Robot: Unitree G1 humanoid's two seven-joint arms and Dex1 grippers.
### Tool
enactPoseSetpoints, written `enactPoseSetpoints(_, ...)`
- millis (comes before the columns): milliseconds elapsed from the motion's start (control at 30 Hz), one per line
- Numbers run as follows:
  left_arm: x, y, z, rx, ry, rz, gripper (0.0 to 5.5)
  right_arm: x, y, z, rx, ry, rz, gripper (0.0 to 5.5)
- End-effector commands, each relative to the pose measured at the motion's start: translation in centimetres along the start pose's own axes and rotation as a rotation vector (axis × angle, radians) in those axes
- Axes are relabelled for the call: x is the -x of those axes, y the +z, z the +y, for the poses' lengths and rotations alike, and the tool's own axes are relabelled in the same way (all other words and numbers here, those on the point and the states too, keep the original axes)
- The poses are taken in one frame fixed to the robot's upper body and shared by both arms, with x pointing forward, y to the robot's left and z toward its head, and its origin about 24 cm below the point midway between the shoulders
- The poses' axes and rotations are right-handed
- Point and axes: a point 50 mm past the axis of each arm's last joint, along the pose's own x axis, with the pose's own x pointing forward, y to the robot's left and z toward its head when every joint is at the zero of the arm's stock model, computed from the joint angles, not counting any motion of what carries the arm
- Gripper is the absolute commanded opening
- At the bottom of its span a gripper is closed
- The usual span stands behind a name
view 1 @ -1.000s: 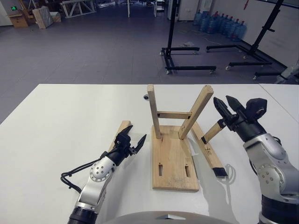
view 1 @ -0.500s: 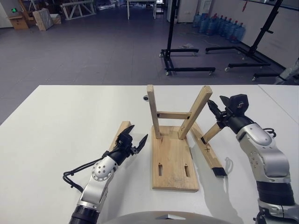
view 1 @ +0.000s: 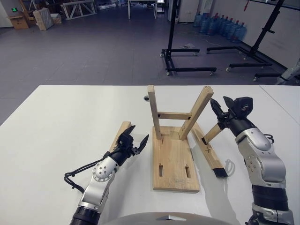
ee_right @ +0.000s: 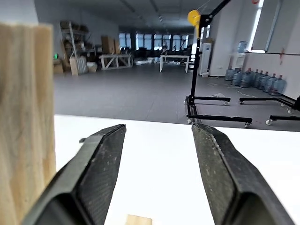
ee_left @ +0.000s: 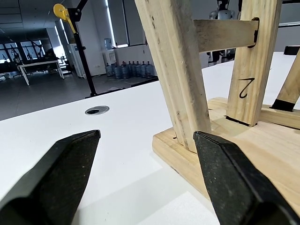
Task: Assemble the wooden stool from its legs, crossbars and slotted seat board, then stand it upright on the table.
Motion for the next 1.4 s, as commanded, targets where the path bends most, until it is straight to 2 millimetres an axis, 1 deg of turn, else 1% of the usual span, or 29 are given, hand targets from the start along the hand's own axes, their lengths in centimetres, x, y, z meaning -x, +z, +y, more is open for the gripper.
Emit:
enactPoseSetpoints(33,0.4,-0.4,0.1,-0.003,0.030,0.011,3.65,1.2,0.0,-0.7,-0.053,-0.030,0.009,2.59)
enactPoseSetpoints(100,0.5,-0.5,0.1,0.000,0.039,0.013,3.65,1.7,0.2,-1.0,-0.061,-0.045,0.015,2.59)
enactPoseSetpoints(200,0.7,-0.7,-0.1,0.005,0.048,0.015,3.65,2.7,-0.5,-1.8,-0.069,-0.087,0.060,2.59)
enactPoseSetpoints(300,0.9,-0.7,-0.3,0.007,0.054,0.014,3.65,5.1,-2.2,-2.5,-0.062,-0.113,0.169,2.59)
enactPoseSetpoints(400,1.1,-0.7,-0.7,0.014,0.055,0.016,3.65,7.8,-4.2,-2.4,-0.049,-0.109,0.313,2.59)
enactPoseSetpoints(433,1.1,-0.7,-0.8,0.017,0.054,0.017,3.65,8.7,-4.7,-2.2,-0.050,-0.101,0.362,2.78)
enactPoseSetpoints(500,1.2,-0.7,-1.0,0.020,0.053,0.019,3.65,9.8,-5.2,-1.5,-0.037,-0.051,0.448,3.15)
enactPoseSetpoints(533,1.2,-0.7,-1.0,0.022,0.053,0.020,3.65,10.0,-5.3,-1.0,-0.042,-0.013,0.478,3.22)
enactPoseSetpoints(600,1.3,-0.7,-1.1,0.024,0.053,0.023,3.65,10.1,-5.3,-0.2,-0.040,0.046,0.519,3.56)
enactPoseSetpoints(700,1.3,-0.6,-1.2,0.023,0.049,0.025,3.65,9.8,-5.6,0.8,-0.005,0.104,0.584,4.10)
enactPoseSetpoints(800,1.3,-0.5,-1.2,0.018,0.041,0.029,3.65,9.7,-6.1,1.1,0.060,0.122,0.647,4.10)
enactPoseSetpoints(900,1.5,-0.4,-1.0,0.013,0.041,0.034,3.65,10.0,-7.0,1.0,0.111,0.128,0.735,4.10)
enactPoseSetpoints(1000,1.5,-0.3,-1.0,0.014,0.042,0.036,3.65,10.3,-7.6,0.9,0.119,0.135,0.806,3.59)
enactPoseSetpoints(1167,1.4,-0.3,-0.9,0.016,0.047,0.040,3.65,10.9,-7.6,0.4,0.126,0.133,0.837,2.79)
enactPoseSetpoints(1267,1.2,-0.2,-0.9,0.018,0.052,0.036,3.65,10.8,-8.1,0.7,0.116,0.137,0.843,2.25)
enactPoseSetpoints(1333,1.2,-0.2,-0.8,0.017,0.057,0.034,3.65,10.7,-8.2,0.7,0.109,0.128,0.837,2.05)
enactPoseSetpoints(1400,1.1,-0.2,-0.8,0.017,0.064,0.031,3.65,10.3,-8.2,0.5,0.111,0.114,0.825,2.05)
